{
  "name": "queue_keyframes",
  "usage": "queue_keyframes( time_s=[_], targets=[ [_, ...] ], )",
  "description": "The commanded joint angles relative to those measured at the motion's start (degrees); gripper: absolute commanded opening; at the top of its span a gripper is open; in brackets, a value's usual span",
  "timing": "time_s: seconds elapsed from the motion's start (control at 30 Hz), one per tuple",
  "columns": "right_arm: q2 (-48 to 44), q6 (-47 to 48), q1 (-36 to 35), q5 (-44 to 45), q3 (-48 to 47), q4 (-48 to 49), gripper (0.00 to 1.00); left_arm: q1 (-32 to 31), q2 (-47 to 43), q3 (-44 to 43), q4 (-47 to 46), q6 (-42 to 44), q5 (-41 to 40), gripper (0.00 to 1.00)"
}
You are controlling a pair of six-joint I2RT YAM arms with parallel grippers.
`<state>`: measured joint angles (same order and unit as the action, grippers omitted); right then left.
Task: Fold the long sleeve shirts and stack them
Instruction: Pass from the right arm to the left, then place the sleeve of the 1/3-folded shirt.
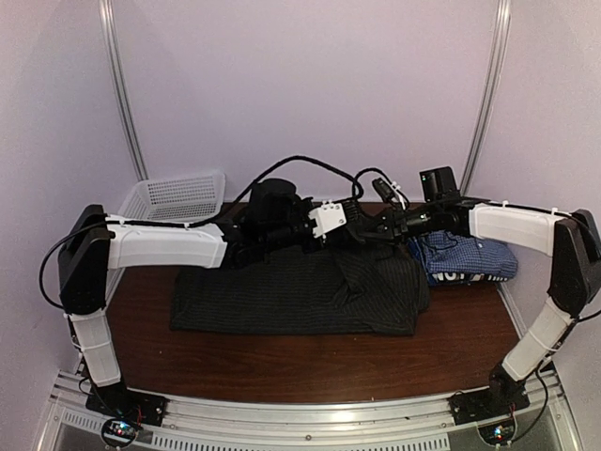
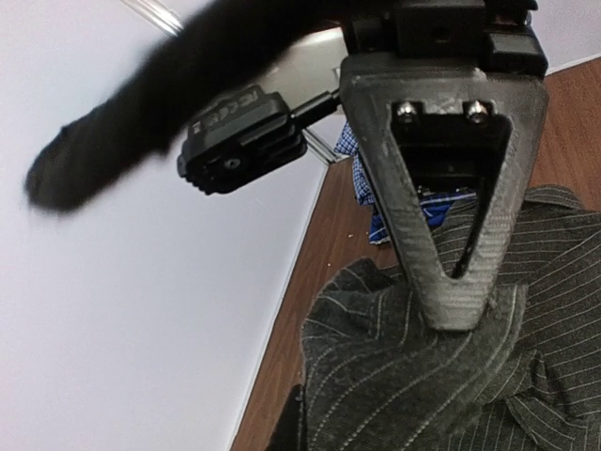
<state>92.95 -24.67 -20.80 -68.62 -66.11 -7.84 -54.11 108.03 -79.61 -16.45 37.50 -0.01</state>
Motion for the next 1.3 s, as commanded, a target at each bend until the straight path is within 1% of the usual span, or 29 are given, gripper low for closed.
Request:
queue_keyframes(
  time_s=[0.0,0.03,0.1,0.13,0.23,0.33,0.4,0.47,0.57,0.67,0.8,0.97,1.17,1.27],
  targets=[
    [-4.8,0.2,2.2,3.4,1.1,0.0,0.36,0.1,-1.3,-0.7,-1.8,-8.6,-2.0,0.0],
    [-5.8,0.6,2.6,4.8,1.5,-0.5,0.43,0.1,-1.7,-0.7,-2.0,-11.2,-3.1,0.0],
    [-8.0,1.4,3.3,7.5,2.4,-1.8,0.51,0.3,-2.0,-2.4,-0.3,-18.1,-6.2,0.0],
    [-9.2,2.2,3.5,9.0,2.9,-2.4,0.54,0.5,-1.9,-3.9,2.2,-22.6,-6.6,0.0],
    [-12.6,3.5,3.7,17.2,5.3,-4.1,0.58,0.9,-1.2,-9.8,11.0,-33.5,-6.1,0.0],
    [-15.5,5.8,3.7,24.4,7.8,-5.8,0.59,1.1,-1.6,-12.4,16.0,-45.3,-4.6,0.0],
    [-16.8,6.6,3.7,27.5,10.0,-5.4,0.61,1.5,-2.7,-11.9,16.2,-52.8,-3.1,0.0],
    [-17.3,7.3,3.7,29.8,11.9,-5.3,0.61,2.6,-4.0,-10.9,15.0,-59.7,0.9,0.0],
    [-16.9,7.6,3.5,31.6,15.0,-4.3,0.62,3.7,-5.8,-8.9,10.6,-67.9,8.1,0.0],
    [-16.3,7.4,3.0,32.0,18.3,-1.4,0.63,4.0,-6.6,-8.0,7.1,-74.7,12.4,0.0],
    [-15.3,7.7,2.2,32.7,22.0,1.6,0.65,4.2,-6.6,-7.4,3.3,-80.5,16.7,0.0],
    [-13.3,6.2,1.6,30.7,23.8,6.5,0.63,4.3,-6.1,-7.4,1.1,-84.6,21.1,0.0],
    [-8.0,5.2,0.1,29.7,19.6,10.0,0.63,4.2,-5.8,-7.2,0.9,-85.9,23.4,0.0],
    [-4.8,4.8,-0.7,28.8,17.0,10.9,0.59,4.2,-5.9,-6.7,1.3,-85.6,23.4,0.0]
  ],
)
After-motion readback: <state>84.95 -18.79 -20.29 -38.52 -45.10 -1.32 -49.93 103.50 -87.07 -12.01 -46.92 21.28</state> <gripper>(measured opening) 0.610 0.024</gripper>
